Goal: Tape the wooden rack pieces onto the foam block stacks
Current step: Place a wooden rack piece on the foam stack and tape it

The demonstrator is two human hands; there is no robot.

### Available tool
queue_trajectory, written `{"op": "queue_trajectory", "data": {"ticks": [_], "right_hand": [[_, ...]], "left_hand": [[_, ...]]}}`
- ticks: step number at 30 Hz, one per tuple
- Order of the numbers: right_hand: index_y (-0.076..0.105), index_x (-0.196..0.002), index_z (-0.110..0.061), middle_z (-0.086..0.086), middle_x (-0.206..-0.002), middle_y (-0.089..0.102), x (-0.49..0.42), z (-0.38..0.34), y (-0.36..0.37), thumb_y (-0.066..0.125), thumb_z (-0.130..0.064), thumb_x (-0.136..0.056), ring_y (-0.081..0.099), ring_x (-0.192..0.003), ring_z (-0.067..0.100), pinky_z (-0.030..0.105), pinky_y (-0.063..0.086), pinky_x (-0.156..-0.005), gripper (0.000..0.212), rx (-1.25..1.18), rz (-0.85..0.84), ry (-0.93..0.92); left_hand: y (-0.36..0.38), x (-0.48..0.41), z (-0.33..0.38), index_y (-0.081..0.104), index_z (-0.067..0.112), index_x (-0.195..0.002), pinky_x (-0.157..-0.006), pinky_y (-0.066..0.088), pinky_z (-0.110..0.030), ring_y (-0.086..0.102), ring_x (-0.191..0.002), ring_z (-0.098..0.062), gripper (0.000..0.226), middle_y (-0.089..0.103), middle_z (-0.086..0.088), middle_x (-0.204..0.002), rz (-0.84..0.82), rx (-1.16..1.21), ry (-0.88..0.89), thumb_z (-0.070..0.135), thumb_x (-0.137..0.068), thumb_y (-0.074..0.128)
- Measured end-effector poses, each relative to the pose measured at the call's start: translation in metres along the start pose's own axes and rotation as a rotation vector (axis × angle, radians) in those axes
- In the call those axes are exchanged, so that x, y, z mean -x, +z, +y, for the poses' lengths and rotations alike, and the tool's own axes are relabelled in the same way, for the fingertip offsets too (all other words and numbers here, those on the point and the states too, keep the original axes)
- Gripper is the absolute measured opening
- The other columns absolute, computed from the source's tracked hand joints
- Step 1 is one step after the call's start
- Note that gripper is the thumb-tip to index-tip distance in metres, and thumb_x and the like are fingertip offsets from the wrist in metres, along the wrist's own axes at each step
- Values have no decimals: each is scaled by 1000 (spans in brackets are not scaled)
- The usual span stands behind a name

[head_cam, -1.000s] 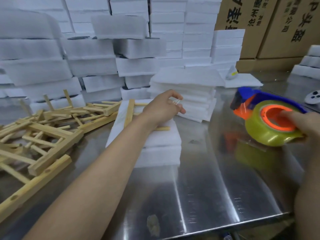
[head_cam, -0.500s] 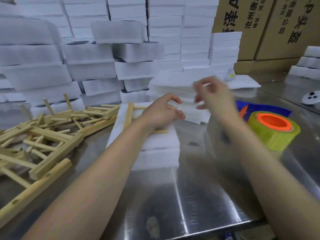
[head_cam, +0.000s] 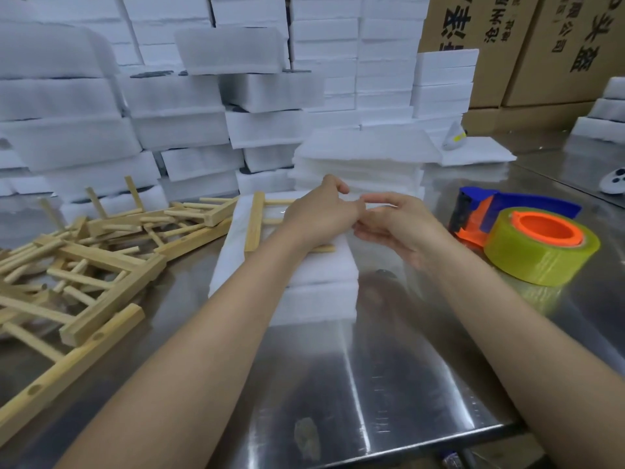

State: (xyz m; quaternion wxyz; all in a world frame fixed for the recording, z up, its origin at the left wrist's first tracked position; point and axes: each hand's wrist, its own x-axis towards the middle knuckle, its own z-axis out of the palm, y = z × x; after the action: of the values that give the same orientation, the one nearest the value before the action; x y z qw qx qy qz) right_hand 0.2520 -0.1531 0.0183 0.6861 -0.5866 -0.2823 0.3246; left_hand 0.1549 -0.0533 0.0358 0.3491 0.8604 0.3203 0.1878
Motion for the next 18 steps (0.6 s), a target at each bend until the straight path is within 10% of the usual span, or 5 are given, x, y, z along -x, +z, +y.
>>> {"op": "queue_trajectory", "data": {"ticks": [6,11,18], "right_hand": [[56,-111,-11,7,-76,74,0,-9,-10,70,5,-79,71,-69,16,25,58,-65,38,-94,-53,90],[56,-108,-2,13,-71,70,-1,-7,-11,62,17,-80,71,-65,18,23,57,-59,34,-268,-87,150],[50,-110,0,20,-88,63,-7,8,-4,49,22,-86,65,-79,23,24,59,-60,33,-190,-45,277]], "left_hand": [[1,0,0,50,22,-114,-89,46,-37,56,-100,-24,29,65,2,-98,93,16,57,24,-88,38],[0,1,-6,61,17,-102,-56,38,-14,53,-71,-9,29,58,7,-78,212,116,153,3,-82,45],[1,13,-4,59,4,-117,-86,35,-8,52,-114,-17,49,56,-9,-121,423,94,298,-18,-78,39]]}}
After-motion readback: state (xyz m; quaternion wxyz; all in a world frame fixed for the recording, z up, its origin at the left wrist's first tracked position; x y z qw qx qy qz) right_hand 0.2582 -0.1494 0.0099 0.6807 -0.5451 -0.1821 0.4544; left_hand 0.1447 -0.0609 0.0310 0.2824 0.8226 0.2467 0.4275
